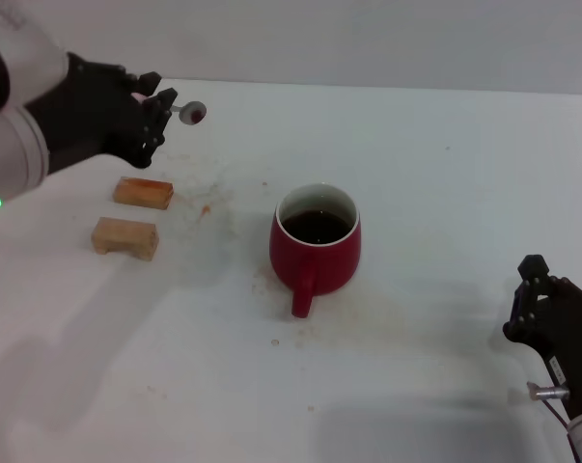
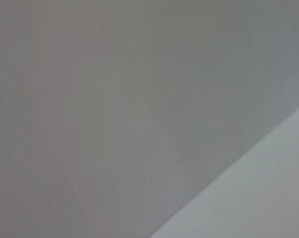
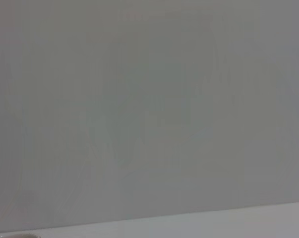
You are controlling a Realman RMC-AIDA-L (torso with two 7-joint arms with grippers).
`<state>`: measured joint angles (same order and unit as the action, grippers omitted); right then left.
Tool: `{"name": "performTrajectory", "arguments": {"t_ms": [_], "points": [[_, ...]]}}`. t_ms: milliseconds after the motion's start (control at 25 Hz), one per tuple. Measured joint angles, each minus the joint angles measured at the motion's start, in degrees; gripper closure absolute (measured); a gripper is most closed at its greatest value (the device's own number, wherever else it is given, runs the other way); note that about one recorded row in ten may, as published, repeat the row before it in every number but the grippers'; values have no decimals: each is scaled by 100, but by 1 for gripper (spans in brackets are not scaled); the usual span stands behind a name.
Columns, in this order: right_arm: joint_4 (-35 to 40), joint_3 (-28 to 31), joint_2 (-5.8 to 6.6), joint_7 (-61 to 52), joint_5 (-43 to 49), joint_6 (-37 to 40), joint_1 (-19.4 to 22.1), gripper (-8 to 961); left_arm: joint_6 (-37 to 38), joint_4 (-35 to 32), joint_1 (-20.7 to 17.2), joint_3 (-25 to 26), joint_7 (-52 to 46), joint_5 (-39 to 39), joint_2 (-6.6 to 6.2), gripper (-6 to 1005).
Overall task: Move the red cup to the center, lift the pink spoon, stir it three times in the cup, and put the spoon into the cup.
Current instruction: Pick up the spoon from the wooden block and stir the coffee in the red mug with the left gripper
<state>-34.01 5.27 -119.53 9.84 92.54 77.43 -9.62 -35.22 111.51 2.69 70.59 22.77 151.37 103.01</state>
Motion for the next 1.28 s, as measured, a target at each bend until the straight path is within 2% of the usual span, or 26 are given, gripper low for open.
{"name": "performTrajectory", "arguments": {"t_ms": [40,80,120,160,200,240,280,360,440,640,920,1280], "points": [[7,0,0,-8,0,0,9,952,-319,105,6,276,503,-294,202,859],[16,0,0,-31,0,1,17,952,-731,188,8,589,1019,-532,477,859],[23,0,0,-67,0,0,19,952,-1037,246,18,817,1374,-681,686,859],[30,0,0,-121,0,1,22,952,-1575,304,62,1198,1907,-831,1030,859],[48,0,1,-184,0,1,28,952,-2048,327,148,1489,2277,-919,1296,859],[58,0,2,-217,0,2,35,952,-2422,342,222,1703,2544,-1003,1458,859],[67,0,3,-245,0,6,40,952,-2686,342,339,1837,2707,-1123,1498,859],[89,0,6,-278,-3,35,59,952,-3082,331,570,1984,2820,-1470,1441,859],[112,0,5,-293,-18,53,77,952,-3315,332,738,2112,2882,-1642,1441,859],[104,8,1,-297,-24,89,113,952,-3823,352,1083,2218,3051,-1664,1475,858],[122,44,4,-300,-35,125,180,952,-4243,350,1461,2213,3163,-1745,1481,859],[123,70,3,-305,-47,174,205,952,-4248,20,1631,2040,3214,-1779,1490,858]]}}
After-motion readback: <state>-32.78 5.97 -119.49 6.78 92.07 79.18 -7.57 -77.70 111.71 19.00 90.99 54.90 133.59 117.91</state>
